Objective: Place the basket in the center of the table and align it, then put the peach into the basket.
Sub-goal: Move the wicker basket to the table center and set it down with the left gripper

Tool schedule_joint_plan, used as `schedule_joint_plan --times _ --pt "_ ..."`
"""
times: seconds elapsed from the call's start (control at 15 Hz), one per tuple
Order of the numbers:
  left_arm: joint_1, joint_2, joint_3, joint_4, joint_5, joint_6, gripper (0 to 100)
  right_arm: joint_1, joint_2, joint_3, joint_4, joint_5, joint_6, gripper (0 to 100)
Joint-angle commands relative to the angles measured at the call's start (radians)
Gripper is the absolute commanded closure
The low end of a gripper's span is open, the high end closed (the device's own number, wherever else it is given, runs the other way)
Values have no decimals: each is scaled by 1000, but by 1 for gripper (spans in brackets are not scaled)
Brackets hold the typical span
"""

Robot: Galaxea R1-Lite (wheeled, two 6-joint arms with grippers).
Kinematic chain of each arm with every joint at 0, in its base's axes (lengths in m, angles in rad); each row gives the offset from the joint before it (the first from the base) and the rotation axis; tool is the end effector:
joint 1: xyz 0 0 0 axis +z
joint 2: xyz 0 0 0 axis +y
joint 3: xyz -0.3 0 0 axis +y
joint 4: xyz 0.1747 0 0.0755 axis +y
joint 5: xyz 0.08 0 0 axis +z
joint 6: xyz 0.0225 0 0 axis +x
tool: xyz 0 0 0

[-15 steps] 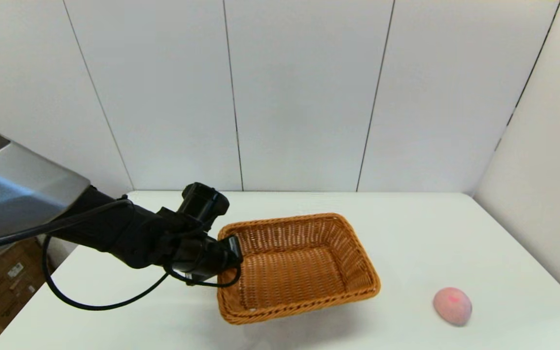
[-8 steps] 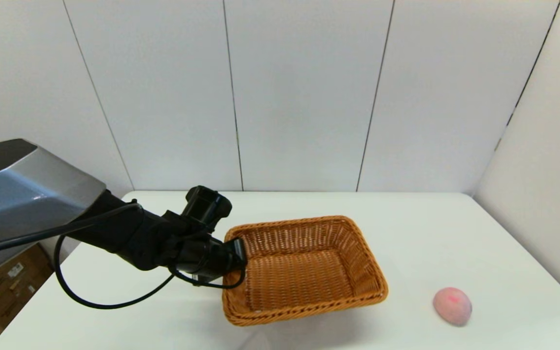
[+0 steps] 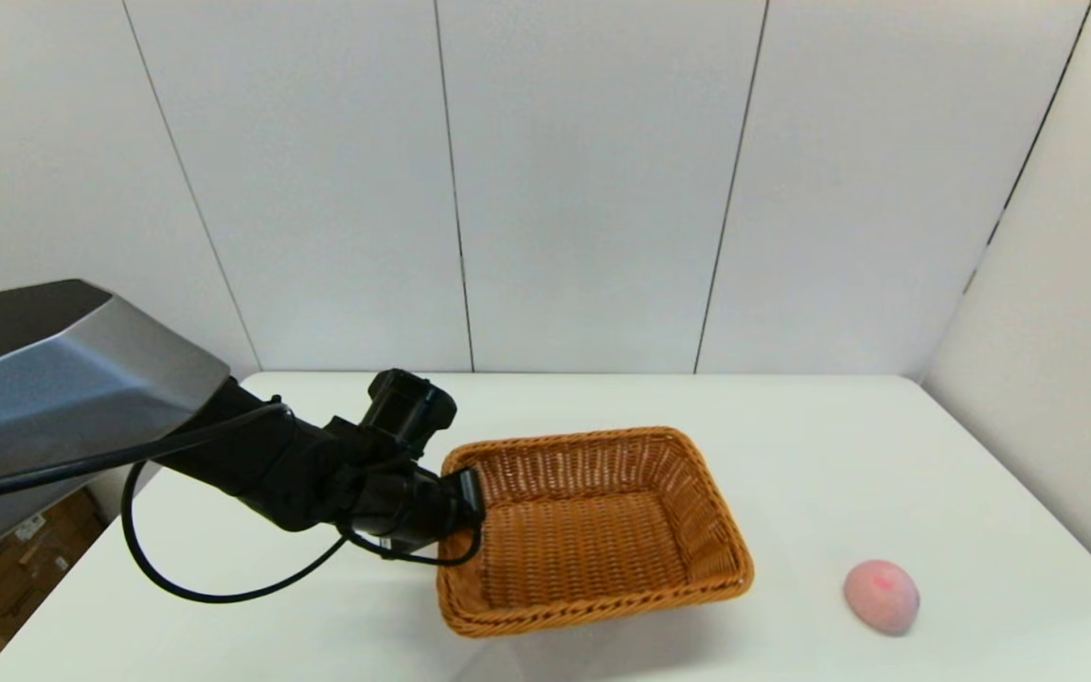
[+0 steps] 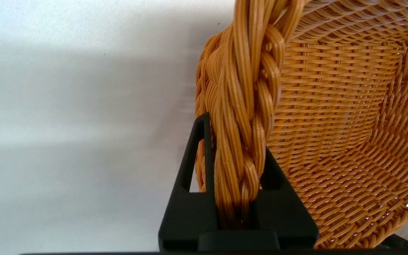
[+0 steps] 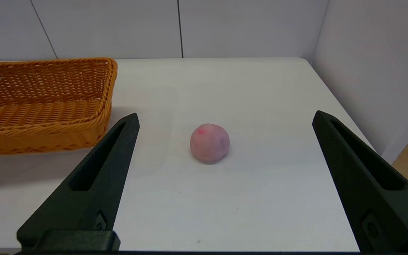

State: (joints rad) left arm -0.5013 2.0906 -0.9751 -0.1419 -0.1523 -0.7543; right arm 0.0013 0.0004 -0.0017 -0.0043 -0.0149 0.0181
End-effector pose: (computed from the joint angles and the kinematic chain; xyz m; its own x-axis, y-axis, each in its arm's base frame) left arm 0.3063 -0.1717 0.0521 0.4145 -0.4002 -0.8173 -0.0959 0.8739 -0.4765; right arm -0.0229 -0.0004 0.0764 0.9999 -0.0136 0.0056 0.0135 0.9997 0.0182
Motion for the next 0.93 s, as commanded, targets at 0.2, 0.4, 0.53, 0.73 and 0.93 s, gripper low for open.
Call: schedule_joint_plan --times 0.2,0.4,0.53,0.73,0.93 --pt "0 9 7 -2 -26 26 100 0 -2 0 0 0 0 0" --pt "0 8 6 -2 -27 29 100 0 -2 0 0 0 0 0" --pt "0 8 7 -2 -27 47 100 0 -2 0 0 0 0 0" --pt "-2 6 7 -10 -33 53 100 0 -2 0 0 0 0 0" --pt "-2 6 7 -13 -52 53 100 0 -2 0 0 0 0 0"
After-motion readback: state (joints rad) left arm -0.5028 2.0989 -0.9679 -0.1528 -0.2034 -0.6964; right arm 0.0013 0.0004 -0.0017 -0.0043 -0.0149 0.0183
